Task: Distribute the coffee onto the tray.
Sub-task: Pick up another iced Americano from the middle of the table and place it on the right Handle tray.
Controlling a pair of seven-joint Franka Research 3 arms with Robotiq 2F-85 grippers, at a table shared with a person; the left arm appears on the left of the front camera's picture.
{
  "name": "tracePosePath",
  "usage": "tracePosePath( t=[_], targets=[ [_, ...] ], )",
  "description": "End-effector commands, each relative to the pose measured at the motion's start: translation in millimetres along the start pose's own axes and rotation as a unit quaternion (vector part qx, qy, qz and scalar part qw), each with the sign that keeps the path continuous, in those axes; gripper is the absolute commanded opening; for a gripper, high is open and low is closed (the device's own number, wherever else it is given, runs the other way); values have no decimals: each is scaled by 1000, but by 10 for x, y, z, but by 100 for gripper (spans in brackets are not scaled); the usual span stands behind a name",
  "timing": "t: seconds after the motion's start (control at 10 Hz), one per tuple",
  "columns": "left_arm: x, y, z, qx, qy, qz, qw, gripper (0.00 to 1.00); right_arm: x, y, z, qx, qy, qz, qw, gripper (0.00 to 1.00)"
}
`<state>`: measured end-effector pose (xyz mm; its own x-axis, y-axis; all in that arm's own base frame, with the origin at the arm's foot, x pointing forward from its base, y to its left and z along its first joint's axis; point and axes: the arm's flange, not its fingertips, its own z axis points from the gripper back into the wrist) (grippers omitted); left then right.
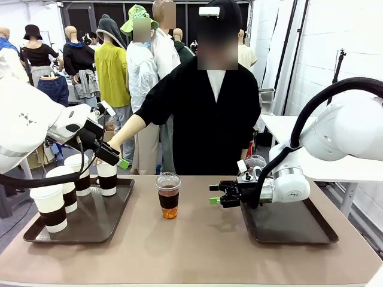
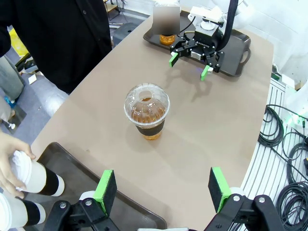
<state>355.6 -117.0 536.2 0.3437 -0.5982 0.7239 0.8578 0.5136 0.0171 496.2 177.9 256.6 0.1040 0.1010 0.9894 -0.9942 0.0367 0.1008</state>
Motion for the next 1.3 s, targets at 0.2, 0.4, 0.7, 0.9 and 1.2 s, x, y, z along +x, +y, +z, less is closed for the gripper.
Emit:
tracePosePath(
  t=[0.2, 0.4, 0.7, 0.9, 1.2],
  targets=[
    [-5, 22, 7, -7, -5, -2, 1000, 100, 2, -114, -305, -20, -14, 8, 1000, 100],
    [-5, 22, 7, -7, -5, -2, 1000, 100, -4, -156, -488, -11, -16, 6, 1000, 100],
    [-5, 22, 7, -7, -5, -2, 1000, 100, 22, -143, -714, 1, -10, 8, 1000, 100],
    [-5, 22, 7, -7, -5, -2, 1000, 100, 9, -170, -844, 10, -7, 8, 1000, 100],
    [-5, 22, 7, -7, -5, -2, 1000, 100, -31, -244, -986, 10, -4, 11, 1000, 100]
  ],
)
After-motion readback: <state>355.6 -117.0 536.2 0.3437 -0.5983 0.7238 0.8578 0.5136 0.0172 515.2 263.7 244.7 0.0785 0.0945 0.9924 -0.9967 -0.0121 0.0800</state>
